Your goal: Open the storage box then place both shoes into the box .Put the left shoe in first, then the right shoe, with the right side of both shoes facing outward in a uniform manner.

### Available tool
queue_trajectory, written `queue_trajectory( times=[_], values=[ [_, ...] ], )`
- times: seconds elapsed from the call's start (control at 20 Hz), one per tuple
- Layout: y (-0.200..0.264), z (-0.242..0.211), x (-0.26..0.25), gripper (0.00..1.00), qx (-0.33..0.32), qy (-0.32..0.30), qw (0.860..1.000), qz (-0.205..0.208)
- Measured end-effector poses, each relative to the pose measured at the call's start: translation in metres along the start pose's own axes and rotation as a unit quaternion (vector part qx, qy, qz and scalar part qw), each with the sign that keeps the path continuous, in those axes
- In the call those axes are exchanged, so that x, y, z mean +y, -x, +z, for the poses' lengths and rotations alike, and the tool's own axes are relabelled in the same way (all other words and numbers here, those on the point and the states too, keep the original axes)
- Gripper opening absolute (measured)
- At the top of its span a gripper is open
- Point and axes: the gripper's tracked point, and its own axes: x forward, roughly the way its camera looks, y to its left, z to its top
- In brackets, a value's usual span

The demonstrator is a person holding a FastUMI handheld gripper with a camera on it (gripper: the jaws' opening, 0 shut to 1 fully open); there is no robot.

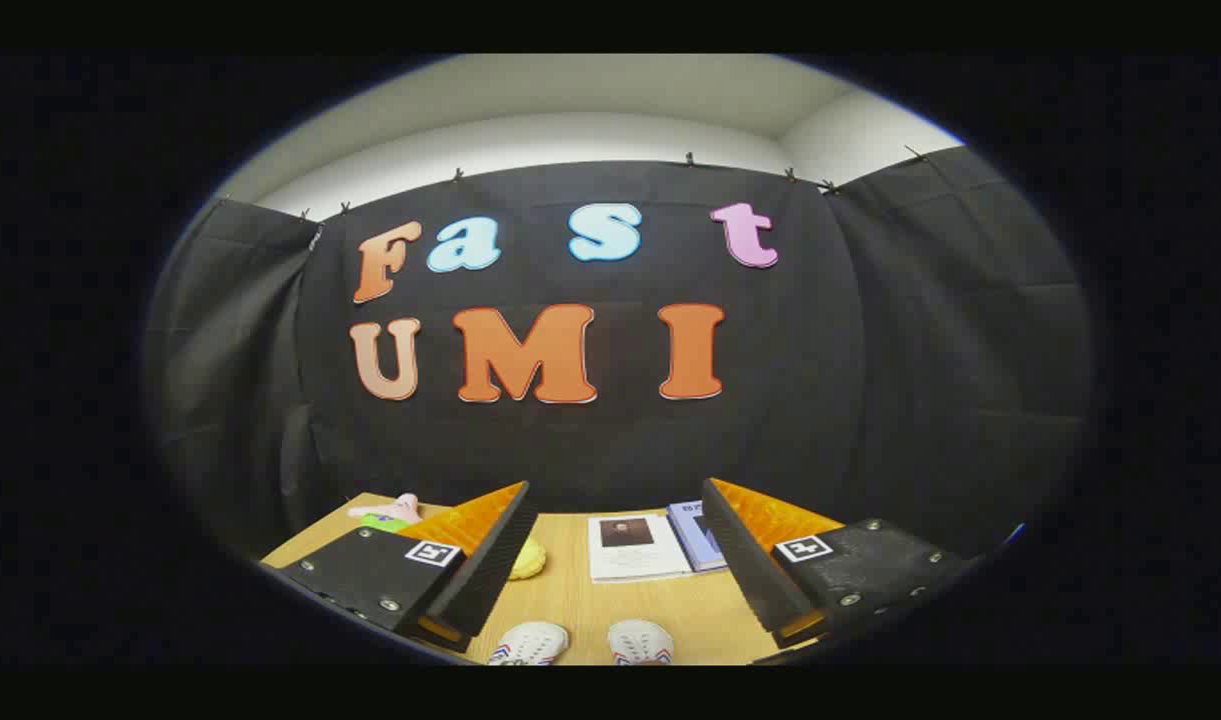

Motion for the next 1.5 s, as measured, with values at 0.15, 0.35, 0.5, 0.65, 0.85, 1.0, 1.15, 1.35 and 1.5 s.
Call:
queue_trajectory(
  times=[0.15,0.35,0.5,0.65,0.85,1.0,1.15,1.35,1.5],
  values=[
    [-0.004,-0.002,0.0,0.98,0.005,-0.001,1.0,0.001],
    [-0.006,-0.002,-0.003,0.98,0.007,-0.009,1.0,0.0],
    [-0.004,-0.001,-0.004,0.99,0.005,-0.011,1.0,0.0],
    [-0.002,-0.004,-0.004,0.98,0.009,-0.013,1.0,0.001],
    [0.002,-0.007,-0.004,0.98,0.013,-0.013,1.0,0.004],
    [0.005,-0.006,-0.003,0.99,0.012,-0.015,1.0,0.004],
    [0.007,-0.008,-0.003,0.99,0.014,-0.017,1.0,0.006],
    [0.01,-0.018,0.002,0.98,0.024,-0.016,0.999,0.016],
    [0.01,-0.037,0.012,0.99,0.047,-0.03,0.998,0.037]
  ],
)
